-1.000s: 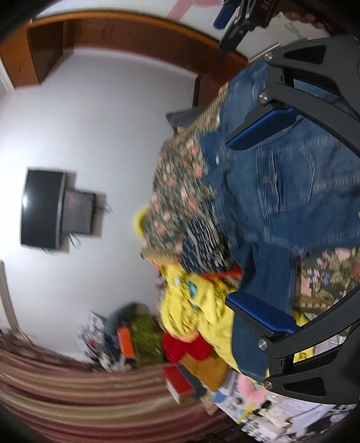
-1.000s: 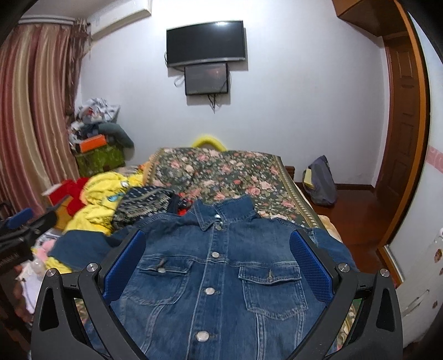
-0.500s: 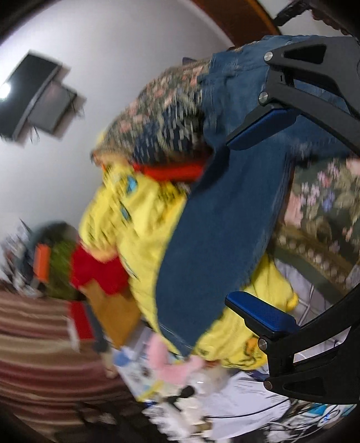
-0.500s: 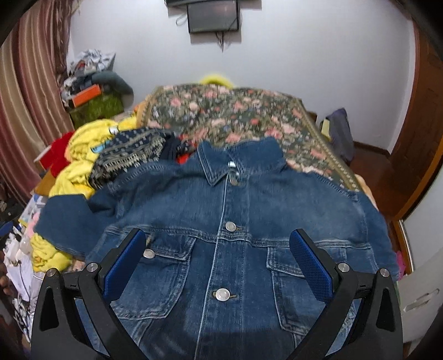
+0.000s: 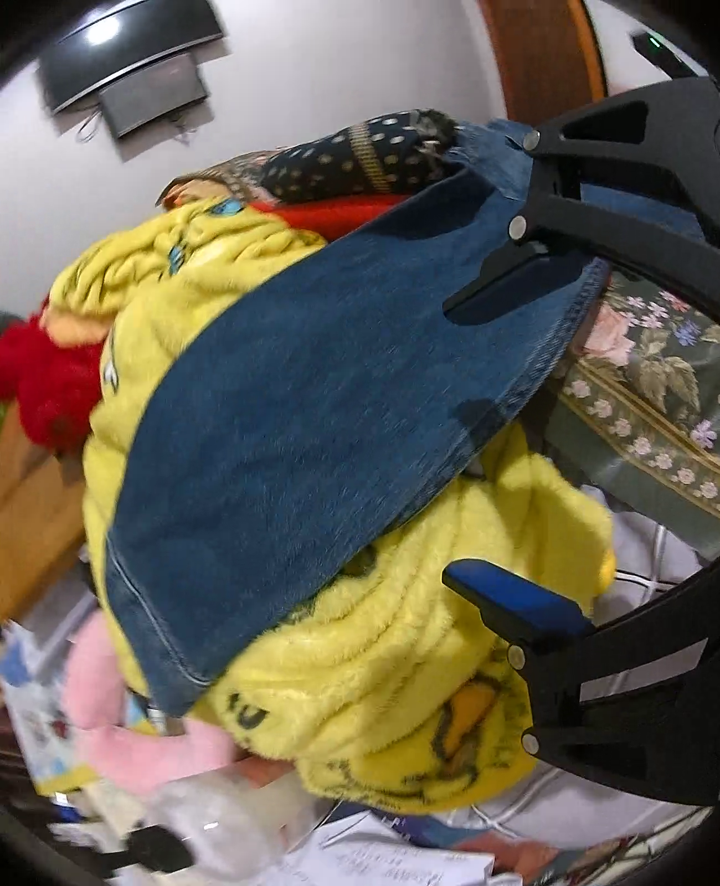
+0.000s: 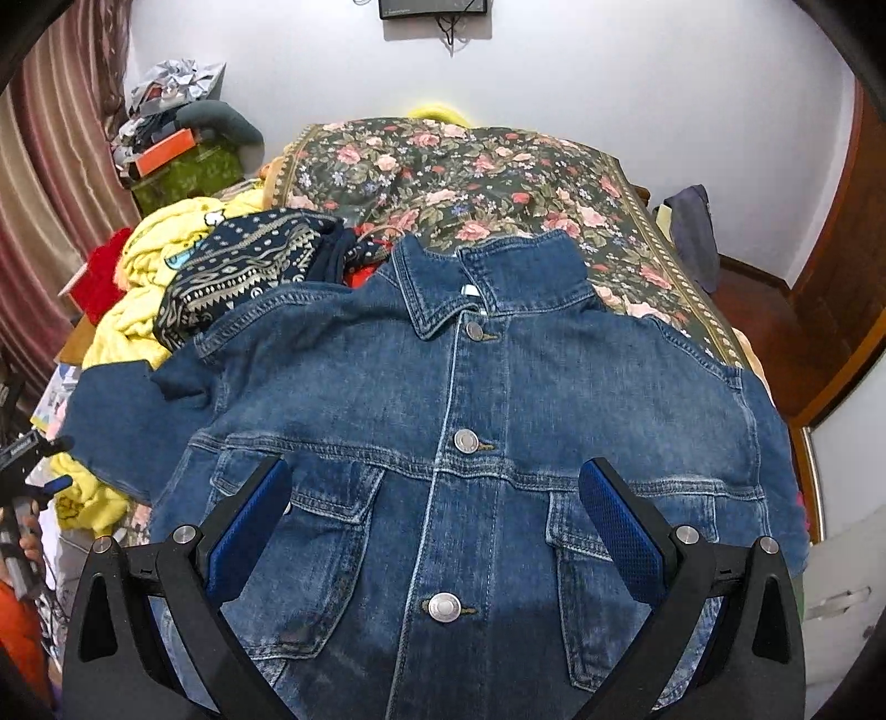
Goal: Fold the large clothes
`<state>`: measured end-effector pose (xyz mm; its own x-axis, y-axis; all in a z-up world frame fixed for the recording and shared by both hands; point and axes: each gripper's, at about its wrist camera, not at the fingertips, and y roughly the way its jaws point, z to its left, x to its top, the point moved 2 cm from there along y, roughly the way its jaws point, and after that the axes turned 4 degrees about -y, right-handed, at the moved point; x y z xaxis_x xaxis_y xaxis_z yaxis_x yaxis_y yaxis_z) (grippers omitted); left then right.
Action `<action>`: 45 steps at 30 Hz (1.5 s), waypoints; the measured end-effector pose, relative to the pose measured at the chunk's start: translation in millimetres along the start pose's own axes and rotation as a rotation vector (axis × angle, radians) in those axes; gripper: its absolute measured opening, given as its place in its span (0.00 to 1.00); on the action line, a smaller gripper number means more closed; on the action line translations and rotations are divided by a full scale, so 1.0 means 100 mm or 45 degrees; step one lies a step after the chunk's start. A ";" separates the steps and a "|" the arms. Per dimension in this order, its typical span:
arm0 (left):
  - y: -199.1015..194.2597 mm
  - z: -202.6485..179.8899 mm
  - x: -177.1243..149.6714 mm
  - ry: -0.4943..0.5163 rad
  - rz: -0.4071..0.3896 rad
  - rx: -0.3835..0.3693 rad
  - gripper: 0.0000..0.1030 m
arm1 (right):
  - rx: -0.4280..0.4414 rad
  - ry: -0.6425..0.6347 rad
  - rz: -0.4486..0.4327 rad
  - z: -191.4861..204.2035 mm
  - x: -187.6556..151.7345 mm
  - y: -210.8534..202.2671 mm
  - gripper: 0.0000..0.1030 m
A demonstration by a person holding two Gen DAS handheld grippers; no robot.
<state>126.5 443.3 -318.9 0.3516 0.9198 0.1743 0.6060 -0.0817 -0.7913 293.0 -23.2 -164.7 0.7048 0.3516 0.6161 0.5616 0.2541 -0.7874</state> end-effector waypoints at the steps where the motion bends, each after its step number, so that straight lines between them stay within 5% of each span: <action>1: 0.04 0.04 0.05 -0.020 0.003 0.001 0.75 | -0.004 -0.005 0.005 0.01 -0.01 0.01 1.00; 4: 0.08 0.12 0.16 -0.072 0.005 -0.001 0.59 | -0.019 -0.035 0.017 0.05 -0.01 0.02 1.00; 11: -0.02 0.08 0.45 -0.014 -0.099 0.071 0.48 | -0.045 -0.090 0.013 0.11 -0.03 0.00 1.00; 13: 0.02 0.10 0.53 0.013 -0.115 0.148 0.40 | -0.043 -0.090 0.012 0.11 -0.03 -0.01 1.00; 15: 0.09 0.14 0.59 0.031 -0.106 0.241 0.21 | -0.041 -0.086 0.005 0.11 -0.03 -0.03 1.00; 18: 0.03 0.12 0.60 0.053 -0.148 0.269 0.11 | -0.030 -0.076 -0.005 0.09 -0.03 -0.07 1.00; 23: -0.31 -0.28 0.52 0.206 -0.301 0.312 0.06 | -0.020 -0.024 -0.002 -0.05 -0.04 -0.11 1.00; 30: -1.07 -1.34 0.29 0.479 -0.539 0.147 0.04 | -0.008 0.074 -0.042 -0.31 -0.06 -0.23 1.00; 36: -1.49 -2.38 -0.20 0.740 -0.646 -0.070 0.04 | -0.032 0.092 -0.082 -0.54 -0.08 -0.35 1.00; 41: -1.57 -3.28 -0.83 0.961 -0.613 -0.279 0.04 | -0.045 0.102 -0.110 -0.75 -0.12 -0.44 1.00; 45: -1.25 -3.81 -1.44 1.143 -0.516 -0.337 0.04 | -0.053 0.120 -0.125 -0.89 -0.19 -0.52 1.00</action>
<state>271.9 175.2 -21.5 0.4246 0.2788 0.8614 0.8982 -0.0103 -0.4394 289.2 -123.5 -133.3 0.6818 0.2404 0.6909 0.6462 0.2447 -0.7228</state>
